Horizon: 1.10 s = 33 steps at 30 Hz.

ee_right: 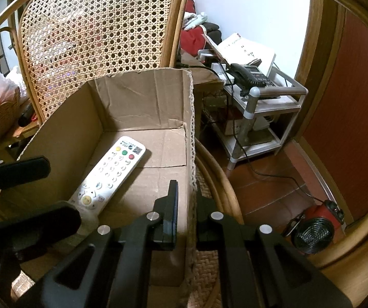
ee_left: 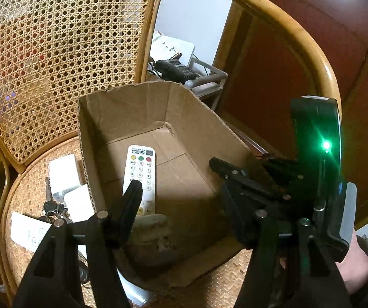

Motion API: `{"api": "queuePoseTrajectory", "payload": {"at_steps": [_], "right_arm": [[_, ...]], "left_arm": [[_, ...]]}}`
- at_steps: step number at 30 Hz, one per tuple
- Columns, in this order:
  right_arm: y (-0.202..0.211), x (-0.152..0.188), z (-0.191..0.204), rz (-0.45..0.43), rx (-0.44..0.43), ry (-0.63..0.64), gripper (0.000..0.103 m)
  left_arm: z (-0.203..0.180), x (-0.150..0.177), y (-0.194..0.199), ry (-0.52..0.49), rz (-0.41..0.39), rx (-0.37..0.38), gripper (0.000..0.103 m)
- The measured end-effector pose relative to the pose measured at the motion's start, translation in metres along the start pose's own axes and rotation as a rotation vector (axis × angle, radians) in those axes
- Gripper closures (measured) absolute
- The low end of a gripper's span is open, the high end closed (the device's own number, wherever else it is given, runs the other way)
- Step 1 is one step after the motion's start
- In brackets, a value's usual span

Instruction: Organize rigid objects

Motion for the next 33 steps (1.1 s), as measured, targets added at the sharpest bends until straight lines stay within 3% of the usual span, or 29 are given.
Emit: {"api": "queuePoseTrajectory", "payload": {"at_steps": [19,24,28,33], "right_arm": [[0.0,0.001,-0.001,0.002,-0.005,-0.005,0.092],[0.0,0.0,-0.002,0.005,-0.005,-0.007,0.092],[0.0,0.0,-0.002,0.004,-0.006,-0.006,0.092],[0.0,0.0,-0.002,0.004,-0.006,-0.006,0.092]], "left_arm": [[0.001,-0.001,0.001,-0.001,-0.004,0.013,0.041],[0.001,-0.006,0.036,-0.025,-0.122,0.001,0.041],[0.019,-0.002,0.053,-0.009,-0.143,-0.035,0.04],[0.052,0.019,0.055,0.047,-0.095,-0.063,0.04]]}}
Point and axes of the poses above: each gripper's, at about its wrist camera, not at the fingertips, and y roughly against the way its jaws point, z to its left, x to its underside, the point moved 4 cm from there along -y, roughly the way its jaws point, and after that the axes turned 11 degrees about z, right-handed, at the moved point
